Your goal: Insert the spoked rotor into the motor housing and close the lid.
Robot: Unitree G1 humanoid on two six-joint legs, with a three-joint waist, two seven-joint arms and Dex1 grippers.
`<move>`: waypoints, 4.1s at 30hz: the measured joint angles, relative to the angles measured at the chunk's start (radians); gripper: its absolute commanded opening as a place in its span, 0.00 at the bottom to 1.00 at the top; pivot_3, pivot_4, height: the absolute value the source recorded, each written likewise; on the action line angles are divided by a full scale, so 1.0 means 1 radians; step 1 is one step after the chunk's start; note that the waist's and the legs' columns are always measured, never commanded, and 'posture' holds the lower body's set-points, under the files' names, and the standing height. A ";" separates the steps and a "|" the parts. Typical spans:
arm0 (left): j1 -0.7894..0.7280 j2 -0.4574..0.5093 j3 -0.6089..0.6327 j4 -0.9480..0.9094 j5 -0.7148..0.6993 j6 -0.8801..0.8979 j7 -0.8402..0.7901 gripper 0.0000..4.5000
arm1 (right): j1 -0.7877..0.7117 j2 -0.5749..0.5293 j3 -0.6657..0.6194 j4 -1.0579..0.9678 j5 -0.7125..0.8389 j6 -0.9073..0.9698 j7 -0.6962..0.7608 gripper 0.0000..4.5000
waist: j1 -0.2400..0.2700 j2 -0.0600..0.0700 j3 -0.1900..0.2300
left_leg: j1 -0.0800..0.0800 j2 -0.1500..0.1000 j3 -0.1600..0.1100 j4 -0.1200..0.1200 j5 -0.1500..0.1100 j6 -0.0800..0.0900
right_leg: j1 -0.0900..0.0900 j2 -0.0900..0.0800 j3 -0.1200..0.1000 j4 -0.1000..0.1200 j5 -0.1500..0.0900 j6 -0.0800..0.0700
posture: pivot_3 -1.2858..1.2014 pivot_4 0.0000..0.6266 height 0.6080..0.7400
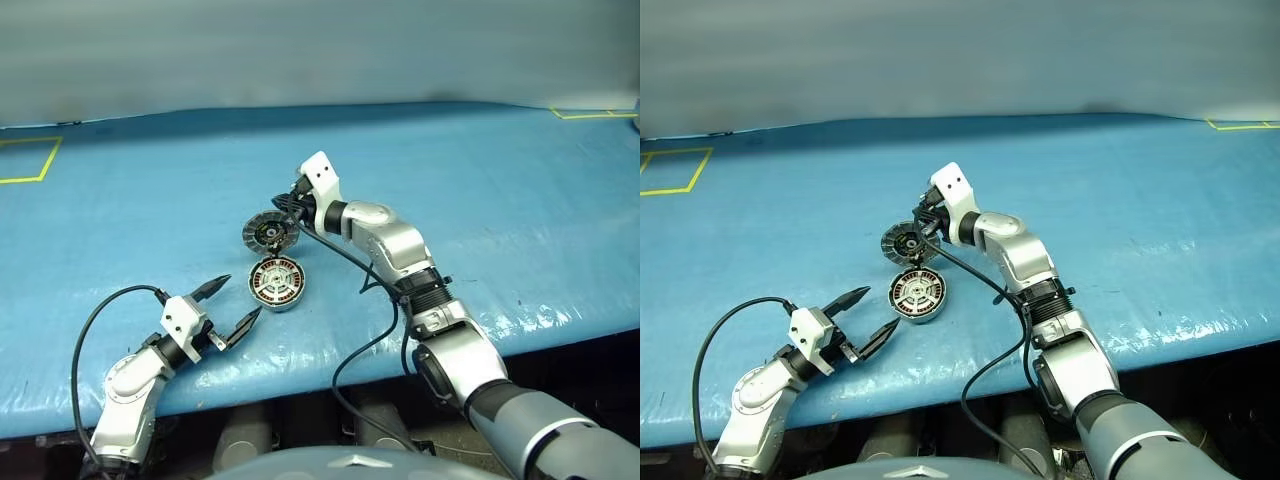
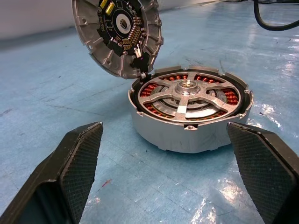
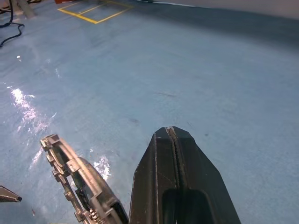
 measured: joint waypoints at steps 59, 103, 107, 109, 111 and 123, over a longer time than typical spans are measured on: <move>-0.019 0.007 0.022 -0.004 -0.016 0.026 -0.008 1.00 | 0.511 -0.084 0.223 -0.600 -0.017 0.130 -0.057 0.04 | 0.009 -0.002 -0.001 | 0.003 0.001 -0.002 -0.001 0.000 -0.001 | 0.000 0.000 -0.002 0.000 -0.007 -0.001 | 0.52 0.24 1.00; -0.021 0.007 0.018 -0.003 -0.016 0.024 -0.021 1.00 | 0.513 -0.115 0.222 -0.591 -0.053 0.091 -0.053 0.91 | 0.014 -0.002 -0.001 | 0.002 0.001 -0.002 -0.001 0.000 -0.001 | 0.001 0.000 -0.002 0.000 -0.007 -0.001 | 0.52 0.24 1.00; -0.021 0.007 0.018 -0.003 -0.016 0.023 -0.021 1.00 | 0.513 -0.104 0.210 -0.588 -0.049 0.093 -0.057 0.64 | 0.015 -0.002 -0.001 | 0.002 0.001 -0.002 -0.001 0.000 -0.001 | 0.001 0.000 -0.002 0.000 -0.007 -0.001 | 0.52 0.24 1.00; -0.021 0.007 0.018 -0.002 -0.016 0.023 -0.020 1.00 | 0.513 -0.099 0.202 -0.588 -0.045 0.095 -0.058 0.58 | 0.014 -0.002 -0.001 | 0.002 0.001 -0.002 -0.001 0.000 -0.001 | 0.001 0.000 -0.002 0.000 -0.007 -0.001 | 0.52 0.24 1.00; -0.021 0.007 0.018 -0.002 -0.016 0.023 -0.020 1.00 | 0.513 -0.098 0.200 -0.588 -0.044 0.096 -0.060 0.58 | 0.014 -0.002 -0.001 | 0.001 0.001 -0.002 -0.001 0.000 -0.001 | 0.001 0.000 -0.002 0.000 -0.007 -0.001 | 0.52 0.24 1.00; -0.017 0.007 0.019 -0.002 -0.016 0.020 -0.021 1.00 | 0.511 -0.105 0.205 -0.599 -0.050 0.095 -0.066 0.58 | 0.014 -0.002 -0.001 | 0.002 0.001 -0.002 -0.001 0.000 -0.001 | 0.001 0.000 -0.002 0.000 -0.007 -0.001 | 0.52 0.24 1.00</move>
